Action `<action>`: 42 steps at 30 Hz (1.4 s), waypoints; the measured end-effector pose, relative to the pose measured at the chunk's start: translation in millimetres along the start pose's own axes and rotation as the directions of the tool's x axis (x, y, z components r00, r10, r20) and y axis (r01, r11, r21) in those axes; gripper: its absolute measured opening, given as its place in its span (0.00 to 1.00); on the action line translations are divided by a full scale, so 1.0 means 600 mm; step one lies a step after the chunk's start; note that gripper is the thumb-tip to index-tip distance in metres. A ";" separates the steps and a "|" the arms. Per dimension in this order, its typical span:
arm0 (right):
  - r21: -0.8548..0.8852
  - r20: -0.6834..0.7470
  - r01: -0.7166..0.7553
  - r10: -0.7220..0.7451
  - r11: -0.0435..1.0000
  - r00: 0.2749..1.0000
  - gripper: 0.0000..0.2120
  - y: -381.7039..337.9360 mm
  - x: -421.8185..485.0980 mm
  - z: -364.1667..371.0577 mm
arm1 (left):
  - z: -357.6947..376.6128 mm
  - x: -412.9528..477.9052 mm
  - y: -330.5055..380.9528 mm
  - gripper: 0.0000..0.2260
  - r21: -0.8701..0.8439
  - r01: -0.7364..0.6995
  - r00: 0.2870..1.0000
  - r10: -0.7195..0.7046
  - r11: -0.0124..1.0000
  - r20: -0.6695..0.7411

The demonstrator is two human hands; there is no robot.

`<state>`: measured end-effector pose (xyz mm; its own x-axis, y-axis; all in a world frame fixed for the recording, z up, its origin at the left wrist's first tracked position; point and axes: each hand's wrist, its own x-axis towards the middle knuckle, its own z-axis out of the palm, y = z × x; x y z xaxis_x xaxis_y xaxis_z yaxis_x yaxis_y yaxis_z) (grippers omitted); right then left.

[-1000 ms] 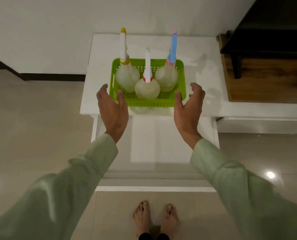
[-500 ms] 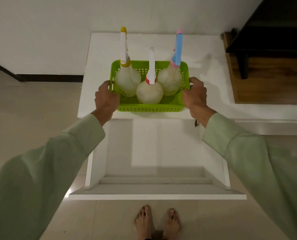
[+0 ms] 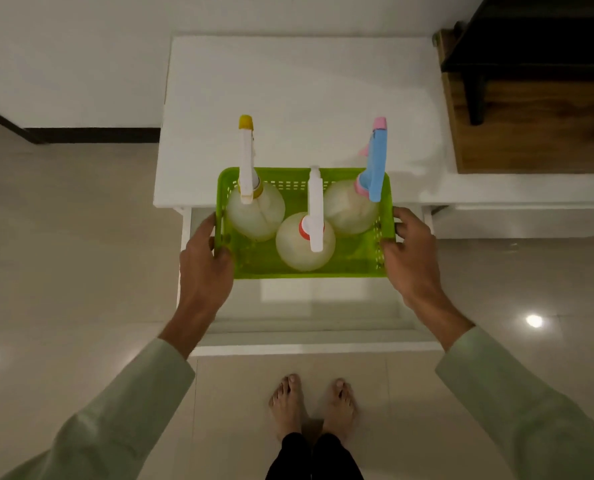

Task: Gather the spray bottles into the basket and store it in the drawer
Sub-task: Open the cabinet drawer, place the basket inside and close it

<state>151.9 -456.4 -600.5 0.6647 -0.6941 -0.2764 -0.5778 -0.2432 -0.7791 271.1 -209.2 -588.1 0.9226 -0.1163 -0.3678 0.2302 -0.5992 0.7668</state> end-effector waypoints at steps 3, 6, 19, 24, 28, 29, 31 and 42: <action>0.021 0.014 -0.014 0.014 1.000 1.000 0.26 0.036 -0.045 -0.006 | 0.002 -0.047 -0.034 0.25 -0.015 0.007 1.000 -0.007 1.000 0.008; 0.033 0.023 -0.046 0.046 0.998 0.999 0.26 0.073 -0.078 -0.004 | 0.012 -0.079 -0.071 0.23 -0.033 0.064 0.998 -0.063 0.997 0.028; 0.050 0.090 -0.194 0.189 0.980 0.978 0.19 0.205 -0.035 0.085 | 0.105 0.003 -0.187 0.18 0.074 0.227 0.955 -0.237 0.971 0.176; 0.041 0.092 -0.312 0.308 0.949 0.947 0.18 0.250 0.024 0.135 | 0.158 0.054 -0.235 0.14 0.091 0.294 0.938 -0.306 0.951 0.162; 0.012 0.096 -0.384 0.382 0.923 0.919 0.18 0.287 0.061 0.183 | 0.199 0.089 -0.283 0.10 0.105 0.354 0.924 -0.365 0.929 0.115; 0.004 0.094 -0.394 0.392 0.919 0.915 0.17 0.294 0.065 0.190 | 0.206 0.094 -0.292 0.10 0.107 0.356 0.924 -0.367 0.928 0.110; 0.004 0.089 -0.410 0.408 0.912 0.909 0.14 0.310 0.071 0.205 | 0.220 0.104 -0.313 0.09 0.118 0.356 0.924 -0.368 0.927 0.105; -0.030 0.124 -0.458 0.458 0.889 0.880 0.07 0.350 0.062 0.223 | 0.241 0.109 -0.364 0.10 0.154 0.393 0.895 -0.416 0.906 0.161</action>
<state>118.8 -442.6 -849.5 0.3792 -0.6387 -0.6695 -0.8319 0.0814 -0.5489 236.3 -200.5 -855.8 0.6804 0.0177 -0.7326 0.5239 -0.7107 0.4695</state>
